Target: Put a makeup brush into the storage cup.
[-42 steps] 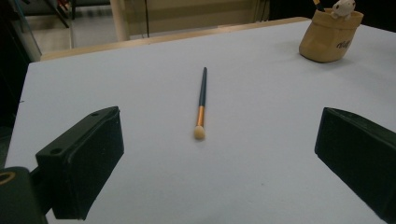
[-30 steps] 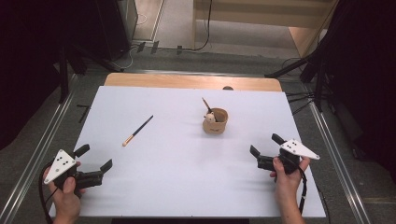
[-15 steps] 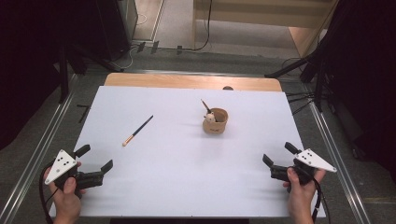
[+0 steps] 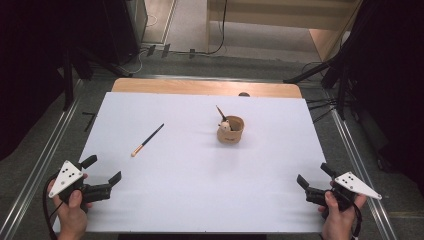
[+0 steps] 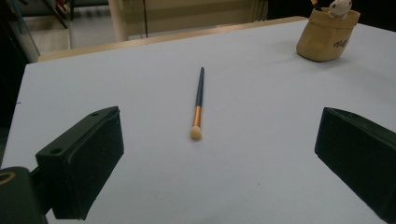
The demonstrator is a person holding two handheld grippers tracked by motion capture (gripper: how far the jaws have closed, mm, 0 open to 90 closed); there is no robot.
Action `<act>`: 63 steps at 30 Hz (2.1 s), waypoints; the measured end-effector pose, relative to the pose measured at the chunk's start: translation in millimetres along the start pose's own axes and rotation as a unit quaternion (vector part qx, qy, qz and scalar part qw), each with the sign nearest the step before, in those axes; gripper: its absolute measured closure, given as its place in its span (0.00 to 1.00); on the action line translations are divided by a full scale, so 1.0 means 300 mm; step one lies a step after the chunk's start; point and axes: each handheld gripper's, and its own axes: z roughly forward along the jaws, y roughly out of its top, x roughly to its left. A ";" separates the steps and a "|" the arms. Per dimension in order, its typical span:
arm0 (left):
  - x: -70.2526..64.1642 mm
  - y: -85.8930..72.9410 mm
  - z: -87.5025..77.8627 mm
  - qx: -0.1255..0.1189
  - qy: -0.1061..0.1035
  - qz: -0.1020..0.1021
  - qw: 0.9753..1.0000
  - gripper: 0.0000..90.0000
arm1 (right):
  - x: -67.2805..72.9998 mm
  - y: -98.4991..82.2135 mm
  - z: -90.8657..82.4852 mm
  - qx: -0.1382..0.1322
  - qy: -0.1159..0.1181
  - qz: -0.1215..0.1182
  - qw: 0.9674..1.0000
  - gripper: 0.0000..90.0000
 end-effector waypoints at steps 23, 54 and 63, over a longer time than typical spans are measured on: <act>-0.042 0.075 0.079 0.006 -0.058 0.002 0.998 0.02 | 0.021 0.022 0.022 -0.006 0.010 0.000 1.000 0.00; 0.014 0.252 0.359 0.093 -0.053 -0.004 0.994 0.10 | 0.028 0.026 0.025 -0.003 0.017 0.002 1.000 0.00; 0.023 0.259 0.441 0.144 -0.049 -0.006 0.988 0.10 | 0.030 0.023 0.031 0.000 0.020 -0.001 1.000 0.00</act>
